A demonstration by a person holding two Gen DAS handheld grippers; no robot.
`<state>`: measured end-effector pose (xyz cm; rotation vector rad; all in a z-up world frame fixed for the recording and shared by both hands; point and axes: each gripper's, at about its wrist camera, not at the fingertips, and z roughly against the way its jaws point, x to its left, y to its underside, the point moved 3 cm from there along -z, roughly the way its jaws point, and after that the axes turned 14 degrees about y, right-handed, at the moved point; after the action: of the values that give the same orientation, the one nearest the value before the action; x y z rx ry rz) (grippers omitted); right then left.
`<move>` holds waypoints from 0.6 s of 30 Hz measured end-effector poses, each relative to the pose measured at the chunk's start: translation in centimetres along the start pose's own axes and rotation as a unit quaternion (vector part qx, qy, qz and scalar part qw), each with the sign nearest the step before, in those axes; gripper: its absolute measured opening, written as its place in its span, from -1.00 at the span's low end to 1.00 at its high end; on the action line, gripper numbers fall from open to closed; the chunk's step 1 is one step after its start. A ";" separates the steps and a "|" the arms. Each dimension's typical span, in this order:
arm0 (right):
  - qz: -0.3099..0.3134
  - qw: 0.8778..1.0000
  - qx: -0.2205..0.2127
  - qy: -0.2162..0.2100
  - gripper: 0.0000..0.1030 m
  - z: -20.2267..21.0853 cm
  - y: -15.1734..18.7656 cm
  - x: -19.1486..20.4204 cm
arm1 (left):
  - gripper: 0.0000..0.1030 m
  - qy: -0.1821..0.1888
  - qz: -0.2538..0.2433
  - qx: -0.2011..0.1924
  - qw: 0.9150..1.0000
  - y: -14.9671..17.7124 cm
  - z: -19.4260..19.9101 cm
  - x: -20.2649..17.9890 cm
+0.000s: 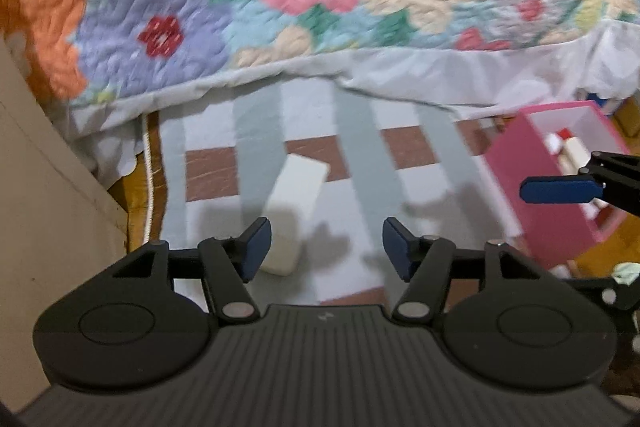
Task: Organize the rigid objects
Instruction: 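Move the left tool back toward the last white bar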
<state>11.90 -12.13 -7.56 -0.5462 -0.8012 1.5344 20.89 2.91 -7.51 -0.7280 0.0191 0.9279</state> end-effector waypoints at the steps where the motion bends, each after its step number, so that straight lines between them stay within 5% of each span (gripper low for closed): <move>1: 0.002 1.000 0.002 0.001 0.60 -1.1 0.3 0.2 | 0.20 -0.004 0.006 0.000 1.000 0.3 -0.9 0.9; 7: 0.029 0.999 0.037 0.013 0.60 -7.4 3.1 1.4 | 0.20 -0.003 0.046 0.018 0.999 2.3 -6.0 5.3; 12: 0.021 0.999 0.038 0.013 0.60 -10.1 4.5 1.4 | 0.20 -0.039 0.040 0.030 0.998 3.1 -9.2 6.9; 18: 0.015 0.999 0.044 0.003 0.60 -12.7 5.2 2.0 | 0.20 -0.014 0.105 0.017 0.994 3.4 -11.9 8.4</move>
<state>17.67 -8.02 -19.44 -0.4990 -0.7198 1.5881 27.01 3.39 -21.13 -0.6904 0.0891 1.1363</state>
